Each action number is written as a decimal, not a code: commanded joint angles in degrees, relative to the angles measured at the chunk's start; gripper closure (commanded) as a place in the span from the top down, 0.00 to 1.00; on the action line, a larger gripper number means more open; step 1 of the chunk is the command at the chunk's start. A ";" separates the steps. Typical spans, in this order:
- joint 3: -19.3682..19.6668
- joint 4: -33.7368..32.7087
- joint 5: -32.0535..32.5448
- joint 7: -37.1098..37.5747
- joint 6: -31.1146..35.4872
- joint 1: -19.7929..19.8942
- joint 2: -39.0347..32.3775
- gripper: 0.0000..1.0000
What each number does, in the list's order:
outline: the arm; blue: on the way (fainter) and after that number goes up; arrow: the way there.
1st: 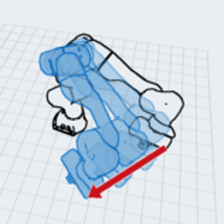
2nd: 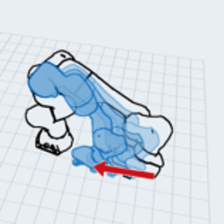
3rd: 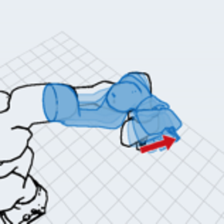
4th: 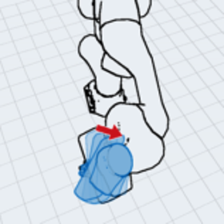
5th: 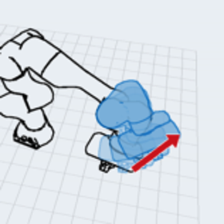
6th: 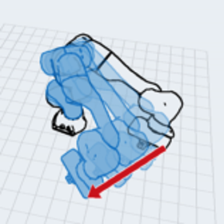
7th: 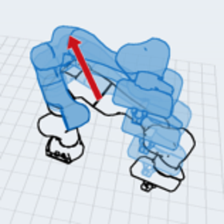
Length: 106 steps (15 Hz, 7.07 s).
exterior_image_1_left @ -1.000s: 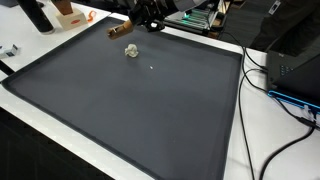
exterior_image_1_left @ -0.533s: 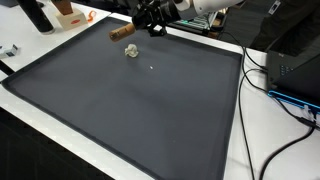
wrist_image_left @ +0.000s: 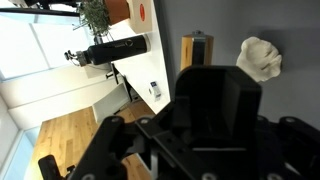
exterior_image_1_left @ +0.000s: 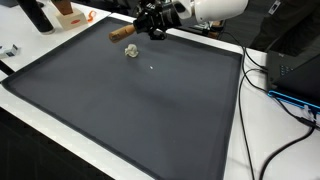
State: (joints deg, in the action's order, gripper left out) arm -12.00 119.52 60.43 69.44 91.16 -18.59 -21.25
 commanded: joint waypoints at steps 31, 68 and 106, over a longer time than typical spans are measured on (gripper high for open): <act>-0.24 -0.35 -3.75 -6.40 4.13 3.86 5.32 0.21; 10.12 1.02 -47.79 -82.27 19.95 15.75 24.65 0.21; 9.92 11.76 -50.78 -108.68 41.37 18.24 15.59 0.21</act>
State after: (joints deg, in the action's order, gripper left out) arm -1.62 130.78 12.44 -36.71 134.63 -0.49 -4.33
